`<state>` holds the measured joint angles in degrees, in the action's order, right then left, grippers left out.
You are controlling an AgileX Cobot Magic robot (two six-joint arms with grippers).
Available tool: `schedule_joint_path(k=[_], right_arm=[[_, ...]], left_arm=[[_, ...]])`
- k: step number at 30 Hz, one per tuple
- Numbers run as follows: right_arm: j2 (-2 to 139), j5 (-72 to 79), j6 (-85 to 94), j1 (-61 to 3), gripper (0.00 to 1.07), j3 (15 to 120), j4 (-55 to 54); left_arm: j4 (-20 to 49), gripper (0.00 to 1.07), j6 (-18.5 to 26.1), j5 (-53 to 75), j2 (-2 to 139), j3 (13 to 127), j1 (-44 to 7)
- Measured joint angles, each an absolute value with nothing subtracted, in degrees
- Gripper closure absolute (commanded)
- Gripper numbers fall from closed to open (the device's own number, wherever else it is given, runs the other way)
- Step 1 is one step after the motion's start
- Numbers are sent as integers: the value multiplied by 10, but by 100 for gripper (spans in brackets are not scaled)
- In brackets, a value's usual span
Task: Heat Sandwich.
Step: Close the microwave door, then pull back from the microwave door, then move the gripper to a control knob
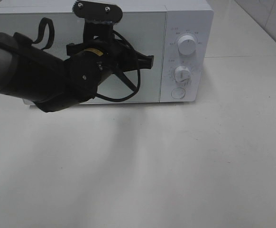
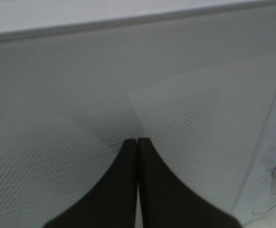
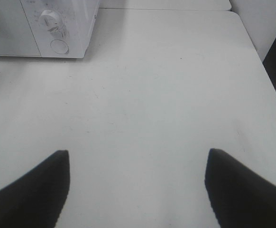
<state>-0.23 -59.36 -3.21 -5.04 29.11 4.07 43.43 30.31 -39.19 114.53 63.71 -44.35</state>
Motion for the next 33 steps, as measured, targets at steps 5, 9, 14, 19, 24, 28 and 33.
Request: schedule_joint_path(k=[5, 9, 14, 19, 24, 28, 33], right_arm=[[-2, -594, -32, -50, 31, 291, 41], [-2, -594, -32, -50, 31, 291, 41], [-2, -594, -32, -50, 31, 291, 41], [-2, -594, -32, -50, 31, 291, 41], [-2, -594, -32, -50, 31, 291, 41], [-2, -594, -32, -50, 31, 291, 41], [-2, -594, -32, -50, 31, 291, 41]], left_arm=[[450, 105, 303, -387, 1117, 595, -457], [451, 78, 303, -304, 1092, 582, -462], [454, 2, 303, -176, 1063, 579, -462], [445, 6, 306, -97, 1043, 579, -462], [392, 6, 314, 17, 1017, 579, -454], [366, 6, 313, 134, 991, 579, -424], [350, 6, 313, 260, 959, 579, -364]])
